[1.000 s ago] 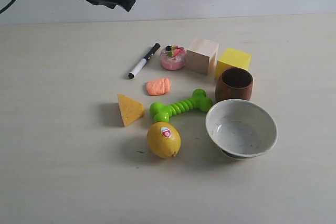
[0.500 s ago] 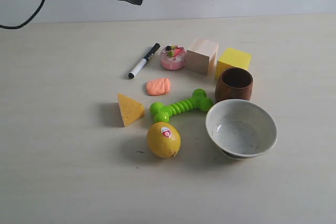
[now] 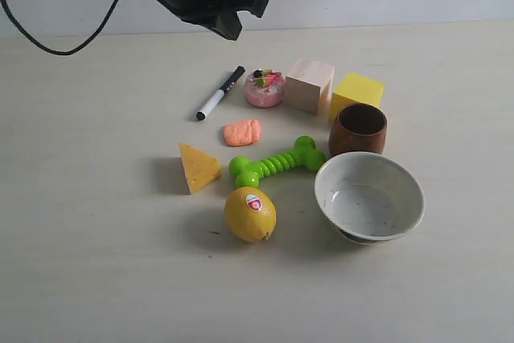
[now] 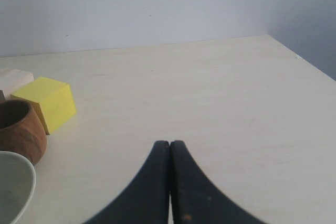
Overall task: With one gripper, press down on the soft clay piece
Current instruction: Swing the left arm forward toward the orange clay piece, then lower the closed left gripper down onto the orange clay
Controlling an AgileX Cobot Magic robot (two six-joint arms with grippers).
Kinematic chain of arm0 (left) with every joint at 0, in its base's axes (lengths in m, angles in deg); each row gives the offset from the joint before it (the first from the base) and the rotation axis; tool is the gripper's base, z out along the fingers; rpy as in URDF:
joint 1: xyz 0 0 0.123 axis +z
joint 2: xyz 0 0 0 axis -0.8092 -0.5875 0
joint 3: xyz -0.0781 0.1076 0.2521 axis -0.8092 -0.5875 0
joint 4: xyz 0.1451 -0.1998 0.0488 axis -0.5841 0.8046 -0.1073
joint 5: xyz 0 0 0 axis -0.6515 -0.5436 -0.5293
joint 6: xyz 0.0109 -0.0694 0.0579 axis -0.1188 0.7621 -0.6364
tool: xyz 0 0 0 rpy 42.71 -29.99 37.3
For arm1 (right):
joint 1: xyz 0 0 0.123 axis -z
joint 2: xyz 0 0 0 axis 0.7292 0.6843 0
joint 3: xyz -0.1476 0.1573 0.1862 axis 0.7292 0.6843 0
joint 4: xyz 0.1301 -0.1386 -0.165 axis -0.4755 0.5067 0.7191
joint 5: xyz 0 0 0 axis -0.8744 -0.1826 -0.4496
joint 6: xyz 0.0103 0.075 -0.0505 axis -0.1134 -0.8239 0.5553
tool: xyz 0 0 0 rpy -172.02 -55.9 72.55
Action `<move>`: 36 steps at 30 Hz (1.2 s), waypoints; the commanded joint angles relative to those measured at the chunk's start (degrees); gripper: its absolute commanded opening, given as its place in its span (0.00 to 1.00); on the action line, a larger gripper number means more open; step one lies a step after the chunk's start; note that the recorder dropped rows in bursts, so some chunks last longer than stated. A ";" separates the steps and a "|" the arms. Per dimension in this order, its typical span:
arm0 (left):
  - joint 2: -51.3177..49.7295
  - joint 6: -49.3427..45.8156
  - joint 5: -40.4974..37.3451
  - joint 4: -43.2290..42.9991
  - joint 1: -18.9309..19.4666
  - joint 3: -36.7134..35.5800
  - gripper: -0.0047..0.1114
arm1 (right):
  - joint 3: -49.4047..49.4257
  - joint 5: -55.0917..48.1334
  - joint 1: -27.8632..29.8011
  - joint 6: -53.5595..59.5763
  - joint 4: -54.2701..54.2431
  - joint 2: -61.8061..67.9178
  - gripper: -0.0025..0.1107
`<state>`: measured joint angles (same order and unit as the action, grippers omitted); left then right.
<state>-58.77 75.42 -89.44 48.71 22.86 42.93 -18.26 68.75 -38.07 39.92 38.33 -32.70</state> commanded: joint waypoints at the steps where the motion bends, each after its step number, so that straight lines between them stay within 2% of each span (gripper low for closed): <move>1: -2.22 1.56 -0.84 0.01 -1.59 3.00 0.04 | 0.30 0.59 -0.11 0.06 -0.20 -0.32 0.02; 5: -5.60 2.26 -4.13 -1.11 -2.93 6.43 0.04 | 0.30 0.59 -0.11 0.06 -0.20 -0.32 0.02; 9: -9.00 4.73 -5.77 -6.13 -4.19 9.06 0.04 | 0.30 0.59 -0.11 0.06 -0.20 -0.32 0.02; 18: -13.95 6.50 -6.15 -7.39 -4.26 11.64 0.04 | 0.30 0.59 -0.11 0.06 -0.20 -0.32 0.02; 36: -19.17 10.21 -4.00 -11.72 -4.26 11.81 0.04 | 0.30 0.59 -0.11 0.06 -0.20 -0.32 0.02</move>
<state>-77.30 84.55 -94.42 37.31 18.86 54.46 -18.26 68.75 -38.07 39.92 38.33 -32.70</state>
